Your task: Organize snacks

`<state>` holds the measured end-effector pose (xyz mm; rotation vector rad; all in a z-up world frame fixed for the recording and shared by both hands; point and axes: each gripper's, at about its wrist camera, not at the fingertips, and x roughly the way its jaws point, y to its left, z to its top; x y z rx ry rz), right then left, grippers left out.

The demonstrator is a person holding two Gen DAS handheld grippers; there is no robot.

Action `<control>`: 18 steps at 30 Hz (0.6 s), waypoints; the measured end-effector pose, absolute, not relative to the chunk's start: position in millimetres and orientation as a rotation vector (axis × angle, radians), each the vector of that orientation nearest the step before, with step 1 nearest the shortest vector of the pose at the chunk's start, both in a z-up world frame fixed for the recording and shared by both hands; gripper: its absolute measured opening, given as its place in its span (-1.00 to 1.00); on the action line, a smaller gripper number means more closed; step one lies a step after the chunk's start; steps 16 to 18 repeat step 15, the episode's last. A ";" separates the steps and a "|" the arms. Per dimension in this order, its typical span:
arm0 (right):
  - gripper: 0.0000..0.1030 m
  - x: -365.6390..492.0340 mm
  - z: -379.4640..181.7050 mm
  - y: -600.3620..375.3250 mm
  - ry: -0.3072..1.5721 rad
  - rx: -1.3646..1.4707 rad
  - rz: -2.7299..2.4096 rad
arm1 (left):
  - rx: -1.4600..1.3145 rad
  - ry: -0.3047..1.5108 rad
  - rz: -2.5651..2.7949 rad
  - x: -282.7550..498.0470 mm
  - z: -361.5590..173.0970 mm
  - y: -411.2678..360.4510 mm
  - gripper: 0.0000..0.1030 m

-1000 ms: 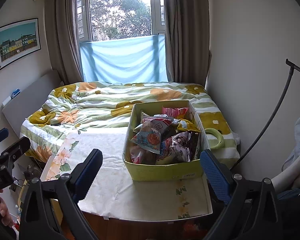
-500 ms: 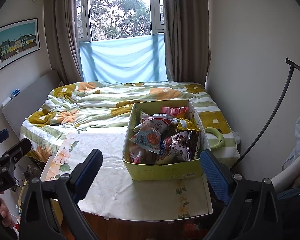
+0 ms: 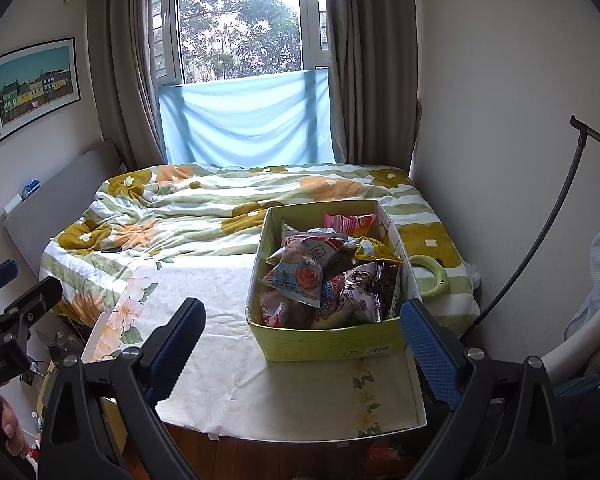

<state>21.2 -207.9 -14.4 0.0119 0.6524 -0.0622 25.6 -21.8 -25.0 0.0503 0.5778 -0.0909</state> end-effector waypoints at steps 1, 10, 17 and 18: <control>0.89 21.2 -14.3 -207.8 0.652 0.012 -0.062 | 0.051 0.578 -0.089 24.8 -25.2 -22.8 0.99; 0.89 22.2 -17.6 -205.1 0.651 0.014 -0.062 | 0.045 0.569 -0.094 20.8 -23.6 -20.3 0.99; 0.89 15.6 -18.4 -196.4 0.644 0.014 -0.062 | 0.044 0.547 -0.087 16.6 -20.3 -18.3 0.99; 0.89 15.6 -18.4 -196.4 0.644 0.014 -0.062 | 0.044 0.547 -0.087 16.6 -20.3 -18.3 0.99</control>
